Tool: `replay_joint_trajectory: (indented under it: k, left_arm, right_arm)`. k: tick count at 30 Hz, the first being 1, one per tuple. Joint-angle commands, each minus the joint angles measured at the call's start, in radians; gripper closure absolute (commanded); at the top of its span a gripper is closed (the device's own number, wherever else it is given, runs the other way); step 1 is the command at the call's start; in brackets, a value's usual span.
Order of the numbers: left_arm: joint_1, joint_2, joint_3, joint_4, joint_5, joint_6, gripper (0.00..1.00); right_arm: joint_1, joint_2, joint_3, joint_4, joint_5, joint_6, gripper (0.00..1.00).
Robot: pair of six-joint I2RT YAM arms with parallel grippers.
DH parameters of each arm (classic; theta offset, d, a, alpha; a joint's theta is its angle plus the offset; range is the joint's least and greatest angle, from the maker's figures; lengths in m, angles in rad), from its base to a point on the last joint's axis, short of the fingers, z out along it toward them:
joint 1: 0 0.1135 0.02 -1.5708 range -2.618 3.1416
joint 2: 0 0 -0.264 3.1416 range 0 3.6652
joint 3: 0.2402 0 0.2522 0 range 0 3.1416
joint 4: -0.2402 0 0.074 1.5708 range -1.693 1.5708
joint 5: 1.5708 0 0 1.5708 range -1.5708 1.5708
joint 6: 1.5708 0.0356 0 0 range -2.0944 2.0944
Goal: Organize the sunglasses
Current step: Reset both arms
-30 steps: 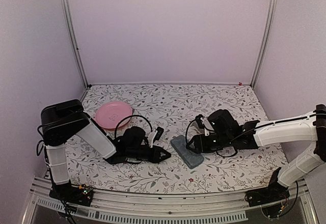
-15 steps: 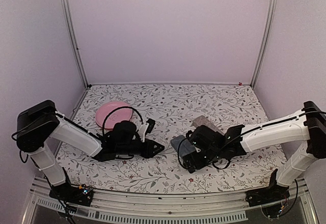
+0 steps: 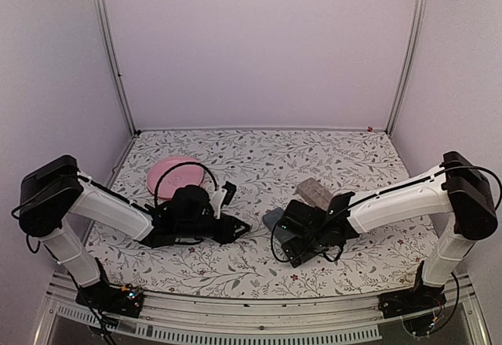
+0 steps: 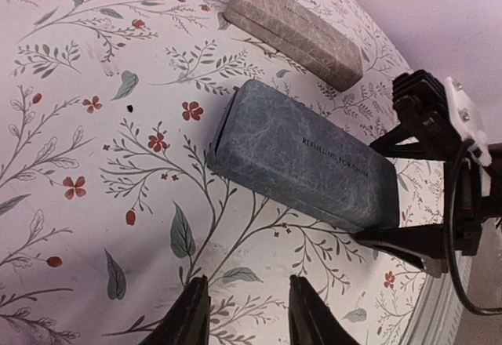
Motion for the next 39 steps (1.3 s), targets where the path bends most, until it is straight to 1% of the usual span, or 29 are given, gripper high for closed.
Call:
replay_joint_trajectory:
  k: [1,7,9,11,14,20,25,28,31,34,36,39]
  left_arm:
    - [0.015,-0.055,-0.023,-0.036,-0.026,0.020,0.61]
    - [0.048,-0.140,-0.060,-0.071,-0.091,0.028,0.52]
    - [0.057,-0.169,-0.064,-0.091,-0.116,0.036,0.48]
    - [0.067,-0.196,-0.066,-0.110,-0.140,0.045,0.43]
    - [0.081,-0.234,-0.067,-0.138,-0.167,0.058,0.38]
    - [0.112,-0.303,-0.075,-0.175,-0.199,0.067,0.36]
    - [0.134,-0.334,-0.078,-0.196,-0.209,0.068,0.31]
    - [0.145,-0.356,-0.082,-0.206,-0.212,0.071,0.28]
    - [0.160,-0.388,-0.080,-0.231,-0.236,0.093,0.26]
    - [0.182,-0.426,-0.075,-0.264,-0.280,0.122,0.18]
    - [0.199,-0.446,-0.062,-0.310,-0.327,0.140,0.15]
    - [0.214,-0.462,-0.018,-0.401,-0.440,0.166,0.13]
  right_arm:
    - [-0.054,0.032,0.037,-0.032,0.084,-0.042,0.03]
    - [-0.118,0.045,0.069,0.018,0.111,-0.140,0.02]
    - [-0.132,0.038,0.071,0.066,0.099,-0.189,0.02]
    - [-0.147,0.032,0.068,0.122,0.054,-0.260,0.02]
    - [-0.168,0.032,0.064,0.192,-0.013,-0.320,0.03]
    - [-0.192,0.053,0.061,0.303,-0.152,-0.446,0.07]
    - [-0.191,0.084,0.091,0.343,-0.185,-0.530,0.06]
    - [-0.192,0.061,0.104,0.346,-0.189,-0.542,0.03]
    - [-0.191,-0.006,0.096,0.344,-0.179,-0.528,0.00]
    - [-0.194,-0.104,0.078,0.335,-0.148,-0.498,0.01]
    - [-0.210,-0.158,0.072,0.308,-0.109,-0.469,0.01]
    - [-0.270,-0.220,0.069,0.252,-0.074,-0.415,0.01]
